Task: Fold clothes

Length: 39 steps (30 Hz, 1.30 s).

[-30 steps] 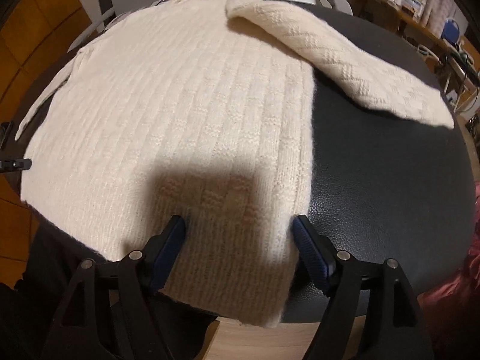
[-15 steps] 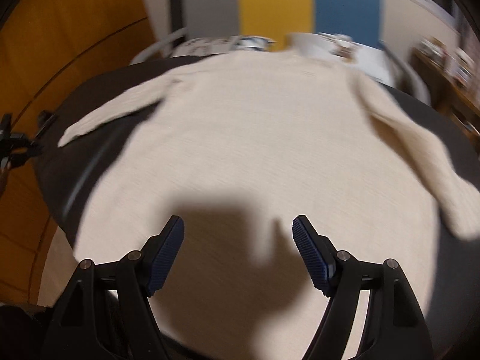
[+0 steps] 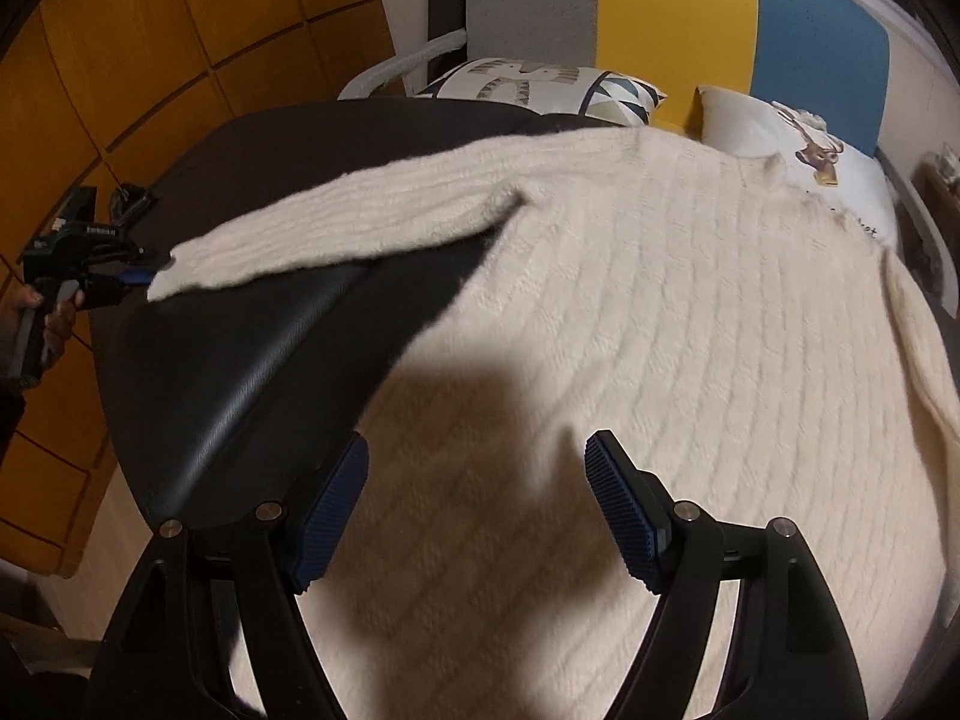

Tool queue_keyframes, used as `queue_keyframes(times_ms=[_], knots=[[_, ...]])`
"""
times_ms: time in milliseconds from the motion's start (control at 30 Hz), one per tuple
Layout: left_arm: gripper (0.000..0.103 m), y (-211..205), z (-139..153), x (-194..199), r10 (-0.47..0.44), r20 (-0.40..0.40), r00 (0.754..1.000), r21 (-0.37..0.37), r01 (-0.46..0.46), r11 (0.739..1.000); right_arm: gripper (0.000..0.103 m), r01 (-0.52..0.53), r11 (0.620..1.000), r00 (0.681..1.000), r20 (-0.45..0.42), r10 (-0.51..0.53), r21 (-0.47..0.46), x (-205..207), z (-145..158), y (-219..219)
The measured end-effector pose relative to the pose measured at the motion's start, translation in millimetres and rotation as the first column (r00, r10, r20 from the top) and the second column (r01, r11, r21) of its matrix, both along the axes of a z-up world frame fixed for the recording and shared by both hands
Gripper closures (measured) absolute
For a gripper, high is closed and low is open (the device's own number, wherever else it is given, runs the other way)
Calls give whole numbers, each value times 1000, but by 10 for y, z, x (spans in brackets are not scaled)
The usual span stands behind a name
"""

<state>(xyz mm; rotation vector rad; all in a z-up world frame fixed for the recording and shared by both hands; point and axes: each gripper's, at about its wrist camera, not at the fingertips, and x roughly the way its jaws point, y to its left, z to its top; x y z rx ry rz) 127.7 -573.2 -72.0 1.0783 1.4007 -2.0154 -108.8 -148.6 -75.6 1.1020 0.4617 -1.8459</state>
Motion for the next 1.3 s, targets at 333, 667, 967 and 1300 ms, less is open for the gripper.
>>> queue_keyframes(times_ms=[333, 667, 967, 1300], knots=[[101, -43, 424, -31, 109, -38, 993, -233, -115, 966, 25, 24, 1000, 997, -78, -23, 8, -820, 133, -688], [101, -349, 112, -250, 160, 166, 973, -297, -106, 949, 0, 60, 991, 996, 58, -67, 119, -1170, -481, -1418], [101, -426, 54, -238, 151, 223, 963, -346, -67, 936, 2, 147, 985, 988, -57, -142, 95, -1418, -136, -973], [101, -499, 18, -248, 199, 278, 940, -394, -77, 916, 1, 171, 969, 985, -62, -163, 179, -1583, -502, -1545]])
